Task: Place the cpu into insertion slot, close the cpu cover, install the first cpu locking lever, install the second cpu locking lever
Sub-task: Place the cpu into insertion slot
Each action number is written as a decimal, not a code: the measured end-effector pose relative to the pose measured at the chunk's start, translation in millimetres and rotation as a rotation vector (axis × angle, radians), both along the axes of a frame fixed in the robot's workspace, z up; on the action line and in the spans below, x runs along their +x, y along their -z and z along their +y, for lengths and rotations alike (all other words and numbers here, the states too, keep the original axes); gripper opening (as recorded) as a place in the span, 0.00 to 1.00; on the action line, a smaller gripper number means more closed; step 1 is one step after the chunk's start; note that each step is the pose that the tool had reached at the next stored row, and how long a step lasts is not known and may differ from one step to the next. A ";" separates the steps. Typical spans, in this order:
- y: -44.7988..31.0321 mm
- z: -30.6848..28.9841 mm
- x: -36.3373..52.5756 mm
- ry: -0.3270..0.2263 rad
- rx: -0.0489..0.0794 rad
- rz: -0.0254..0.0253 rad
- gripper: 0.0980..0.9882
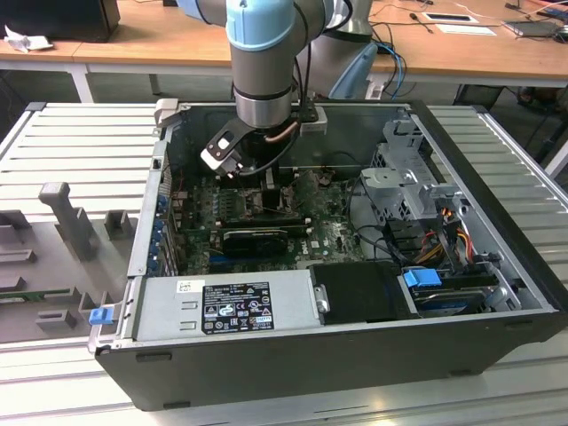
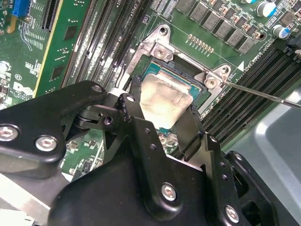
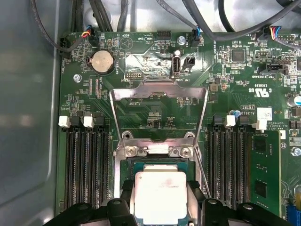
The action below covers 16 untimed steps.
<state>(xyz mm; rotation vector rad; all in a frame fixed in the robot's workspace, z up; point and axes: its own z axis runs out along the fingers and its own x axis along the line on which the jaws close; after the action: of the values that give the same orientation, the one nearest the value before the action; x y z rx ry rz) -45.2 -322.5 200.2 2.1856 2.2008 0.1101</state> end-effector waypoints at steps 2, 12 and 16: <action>0.1 0.0 0.0 0.000 0.000 -0.0001 0.49; -1.0 0.1 0.0 0.000 0.000 -0.0002 0.56; -3.3 0.1 0.1 -0.001 0.000 -0.0002 0.48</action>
<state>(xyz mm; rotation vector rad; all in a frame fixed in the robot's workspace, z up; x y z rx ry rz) -45.1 -322.4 203.5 2.1848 2.2017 0.1109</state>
